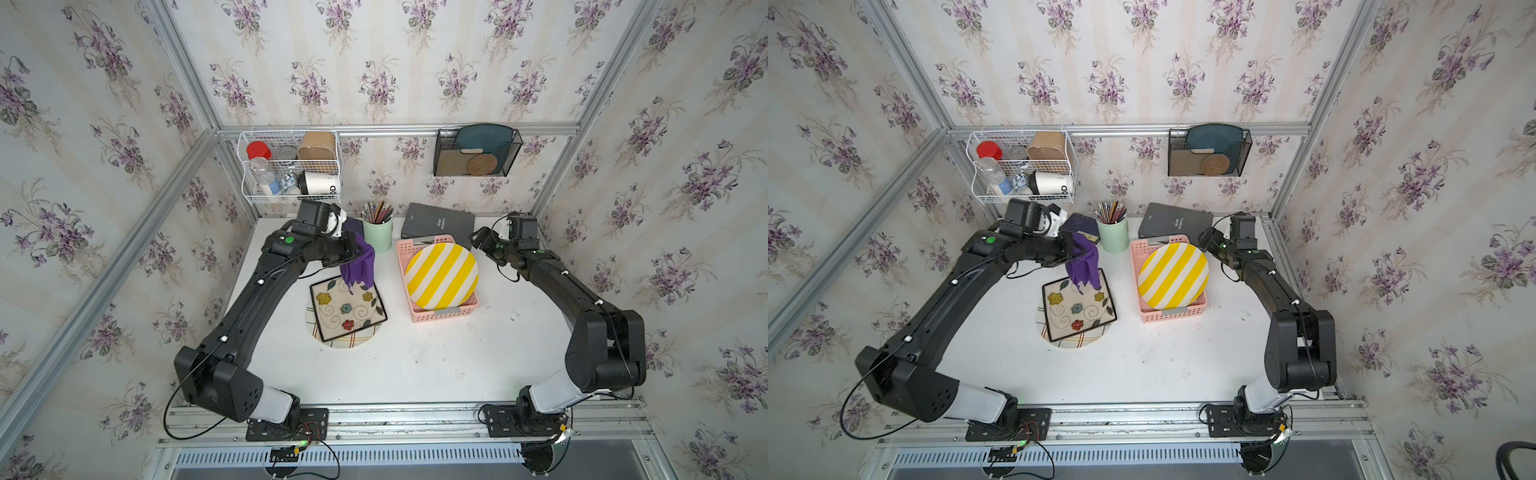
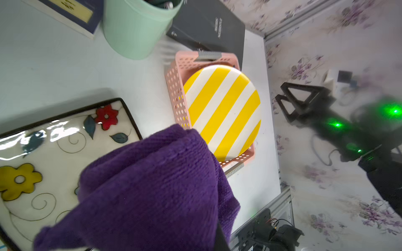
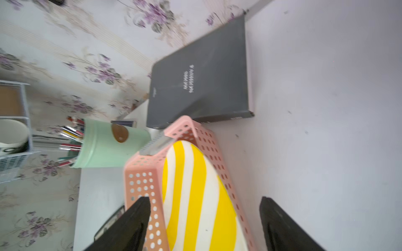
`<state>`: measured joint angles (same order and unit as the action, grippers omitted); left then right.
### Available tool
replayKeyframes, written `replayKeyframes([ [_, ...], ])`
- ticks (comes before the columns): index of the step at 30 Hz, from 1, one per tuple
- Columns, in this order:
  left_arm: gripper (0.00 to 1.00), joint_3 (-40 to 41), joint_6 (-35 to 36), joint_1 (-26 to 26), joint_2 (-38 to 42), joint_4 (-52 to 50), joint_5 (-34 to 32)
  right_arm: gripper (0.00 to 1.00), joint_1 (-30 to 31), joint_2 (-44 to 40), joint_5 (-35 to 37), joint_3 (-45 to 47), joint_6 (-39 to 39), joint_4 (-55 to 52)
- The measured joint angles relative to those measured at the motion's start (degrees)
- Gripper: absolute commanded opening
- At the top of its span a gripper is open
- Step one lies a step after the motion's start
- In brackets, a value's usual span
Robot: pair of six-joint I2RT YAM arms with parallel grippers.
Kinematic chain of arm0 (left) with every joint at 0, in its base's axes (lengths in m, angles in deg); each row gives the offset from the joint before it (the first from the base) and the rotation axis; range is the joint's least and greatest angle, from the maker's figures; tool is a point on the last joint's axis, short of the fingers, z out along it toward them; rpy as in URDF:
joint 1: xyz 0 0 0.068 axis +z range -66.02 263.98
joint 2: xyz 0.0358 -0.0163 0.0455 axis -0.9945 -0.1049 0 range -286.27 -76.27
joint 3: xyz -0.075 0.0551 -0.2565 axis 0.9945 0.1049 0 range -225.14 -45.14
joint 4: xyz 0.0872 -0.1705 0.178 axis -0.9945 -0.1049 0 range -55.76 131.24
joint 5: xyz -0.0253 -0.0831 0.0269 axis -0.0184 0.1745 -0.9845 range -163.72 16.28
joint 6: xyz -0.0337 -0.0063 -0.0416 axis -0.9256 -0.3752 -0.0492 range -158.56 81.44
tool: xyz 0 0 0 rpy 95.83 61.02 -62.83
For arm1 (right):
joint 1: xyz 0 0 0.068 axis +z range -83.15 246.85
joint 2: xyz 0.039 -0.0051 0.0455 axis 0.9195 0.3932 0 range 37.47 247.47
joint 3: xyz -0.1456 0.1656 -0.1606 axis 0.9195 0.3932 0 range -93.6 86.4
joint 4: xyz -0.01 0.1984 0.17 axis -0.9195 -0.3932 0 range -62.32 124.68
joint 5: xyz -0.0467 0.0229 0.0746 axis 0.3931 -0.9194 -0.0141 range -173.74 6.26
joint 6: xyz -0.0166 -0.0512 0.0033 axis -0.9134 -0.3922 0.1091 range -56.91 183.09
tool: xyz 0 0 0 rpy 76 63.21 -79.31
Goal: Wipe the wet plate dry
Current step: Pick up the plate from the bin.
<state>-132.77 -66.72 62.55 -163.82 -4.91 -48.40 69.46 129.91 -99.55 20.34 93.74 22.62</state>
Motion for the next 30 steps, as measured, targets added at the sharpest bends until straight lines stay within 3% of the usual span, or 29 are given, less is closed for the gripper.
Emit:
replayKeyframes([
  [3,0.0,-0.33,0.17,-1.57,-3.02,0.33,-0.2,0.61,-0.37,4.7,-1.73,-1.01,-2.6,-2.67],
  [9,0.0,-0.85,-0.04,-3.08,-3.98,2.54,-0.17,0.45,-0.37,9.4,-4.02,-1.33,-4.44,-2.58],
  [16,0.0,0.33,-0.48,-3.02,-2.49,2.58,-1.33,0.05,-0.33,10.16,-9.7,-1.53,-6.29,1.14],
  [23,0.0,-0.81,-0.63,-3.43,-1.49,2.16,-1.18,0.0,-0.24,4.13,-7.23,-2.67,-5.79,-1.97],
  [30,0.0,-10.19,1.07,-8.57,-1.18,2.78,-0.98,0.0,4.42,-9.18,-5.79,-1.22,-0.76,1.88],
])
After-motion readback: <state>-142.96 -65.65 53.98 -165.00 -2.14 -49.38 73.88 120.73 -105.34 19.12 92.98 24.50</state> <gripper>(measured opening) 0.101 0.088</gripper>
